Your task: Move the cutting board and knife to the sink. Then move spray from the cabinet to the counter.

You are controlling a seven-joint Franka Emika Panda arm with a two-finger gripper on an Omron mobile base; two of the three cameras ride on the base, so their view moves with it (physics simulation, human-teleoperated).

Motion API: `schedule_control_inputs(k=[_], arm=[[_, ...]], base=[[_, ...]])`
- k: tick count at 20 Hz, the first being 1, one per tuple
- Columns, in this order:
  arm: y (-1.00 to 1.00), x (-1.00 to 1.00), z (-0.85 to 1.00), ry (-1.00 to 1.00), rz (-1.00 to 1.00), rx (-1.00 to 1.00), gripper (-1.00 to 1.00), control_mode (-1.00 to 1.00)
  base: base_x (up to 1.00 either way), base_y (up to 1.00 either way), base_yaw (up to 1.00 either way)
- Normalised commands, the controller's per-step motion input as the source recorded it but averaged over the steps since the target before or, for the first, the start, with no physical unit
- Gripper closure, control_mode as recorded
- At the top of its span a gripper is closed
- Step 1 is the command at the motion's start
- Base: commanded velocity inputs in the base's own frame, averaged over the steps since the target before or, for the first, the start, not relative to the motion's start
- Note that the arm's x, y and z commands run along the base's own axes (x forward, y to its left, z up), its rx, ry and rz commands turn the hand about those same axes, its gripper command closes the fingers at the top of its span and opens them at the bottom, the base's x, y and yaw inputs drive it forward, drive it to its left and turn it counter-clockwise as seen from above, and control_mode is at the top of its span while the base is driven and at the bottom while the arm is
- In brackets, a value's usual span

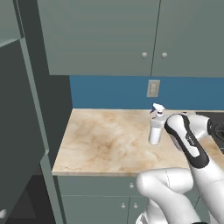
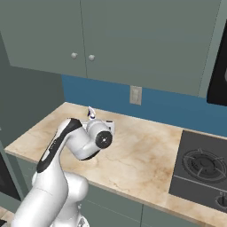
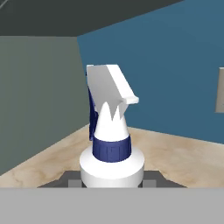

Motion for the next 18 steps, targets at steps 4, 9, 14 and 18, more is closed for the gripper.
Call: schedule_control_inputs(k=[4, 9, 14, 18], arm=[[0.00, 0.23, -0.16, 0.00, 0.00, 0.00, 1.00, -1.00], [0.00, 0.20, -0.21, 0.00, 0.00, 0.00, 1.00, -1.00], [0.00, 0.08, -0.25, 0.00, 0.00, 0.00, 1.00, -1.00], [0.00, 0.00, -0.17, 0.00, 0.00, 0.00, 1.00, -1.00]], base=[[0.00, 0.00, 0.00], [0.00, 0.00, 0.00], [0.00, 0.00, 0.00], [0.00, 0.00, 0.00]])
